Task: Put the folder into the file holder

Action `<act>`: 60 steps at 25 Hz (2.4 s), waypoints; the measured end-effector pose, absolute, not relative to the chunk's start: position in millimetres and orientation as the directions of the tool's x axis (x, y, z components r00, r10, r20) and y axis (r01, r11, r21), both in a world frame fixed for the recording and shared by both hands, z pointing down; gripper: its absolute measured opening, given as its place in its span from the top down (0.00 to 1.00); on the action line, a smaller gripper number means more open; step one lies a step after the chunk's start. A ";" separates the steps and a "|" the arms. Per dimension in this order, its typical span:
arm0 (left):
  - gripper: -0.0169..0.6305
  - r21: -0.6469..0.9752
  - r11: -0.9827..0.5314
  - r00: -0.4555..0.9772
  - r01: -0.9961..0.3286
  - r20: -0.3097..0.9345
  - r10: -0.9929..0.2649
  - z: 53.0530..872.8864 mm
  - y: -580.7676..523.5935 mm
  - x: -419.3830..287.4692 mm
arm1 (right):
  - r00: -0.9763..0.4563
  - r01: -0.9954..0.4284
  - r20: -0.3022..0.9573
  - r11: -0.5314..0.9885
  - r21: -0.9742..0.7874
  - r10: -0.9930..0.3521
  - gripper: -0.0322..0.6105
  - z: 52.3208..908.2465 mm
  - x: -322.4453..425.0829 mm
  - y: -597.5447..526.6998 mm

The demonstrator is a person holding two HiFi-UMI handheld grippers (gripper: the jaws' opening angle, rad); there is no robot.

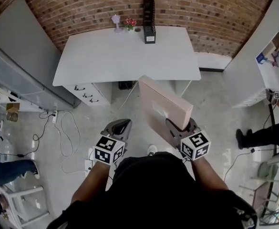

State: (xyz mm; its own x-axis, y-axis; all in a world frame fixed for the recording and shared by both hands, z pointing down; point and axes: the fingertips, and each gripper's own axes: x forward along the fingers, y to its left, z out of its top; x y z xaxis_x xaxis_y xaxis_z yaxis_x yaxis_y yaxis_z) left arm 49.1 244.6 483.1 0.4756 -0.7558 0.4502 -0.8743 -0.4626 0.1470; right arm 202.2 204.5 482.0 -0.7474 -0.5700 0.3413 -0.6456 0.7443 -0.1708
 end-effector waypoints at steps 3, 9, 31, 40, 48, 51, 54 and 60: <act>0.97 0.137 -0.453 0.462 -0.881 0.452 -0.763 482.1 217.4 58.9 | -0.749 -0.648 0.361 0.726 -0.228 -0.555 0.69 497.3 211.0 176.4; 0.97 0.127 -0.438 0.441 -0.890 0.484 -0.756 483.0 184.7 59.0 | -0.769 -0.623 0.369 0.741 -0.250 -0.522 0.70 499.0 214.0 142.1; 0.97 0.146 -0.501 0.509 -0.853 0.446 -0.736 500.3 2.2 -3.7 | -0.709 -0.683 0.413 0.701 -0.204 -0.571 0.69 516.0 152.5 -19.6; 0.97 0.123 -0.552 0.550 -0.825 0.400 -0.733 470.9 -123.6 -88.1 | -0.654 -0.744 0.371 0.649 -0.158 -0.659 0.69 474.5 76.5 -138.1; 0.97 0.100 -0.616 0.598 -0.782 0.398 -0.695 470.7 -191.1 -133.7 | -0.572 -0.815 0.316 0.570 -0.109 -0.757 0.69 447.2 39.3 -208.3; 0.97 0.120 -0.614 0.604 -0.780 0.399 -0.689 475.7 -201.7 -143.5 | -0.542 -0.836 0.308 0.540 -0.101 -0.782 0.69 440.1 39.8 -214.8; 0.97 0.129 -0.622 0.614 -0.773 0.397 -0.682 479.0 -209.6 -145.3 | -0.523 -0.848 0.311 0.520 -0.100 -0.793 0.69 439.5 44.1 -222.2; 0.97 0.122 -0.638 0.626 -0.761 0.397 -0.671 481.5 -219.1 -138.6 | -0.495 -0.866 0.320 0.489 -0.102 -0.808 0.69 440.8 51.8 -246.3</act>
State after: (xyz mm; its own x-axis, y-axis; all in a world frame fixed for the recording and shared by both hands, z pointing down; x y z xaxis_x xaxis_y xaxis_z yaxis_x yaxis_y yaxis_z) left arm -138.6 -219.1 481.5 0.6261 -0.6708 0.3975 -0.7607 -0.6375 0.1222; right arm 51.8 -246.3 440.8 -0.4946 -0.8080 0.3202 -0.8660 0.4895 -0.1024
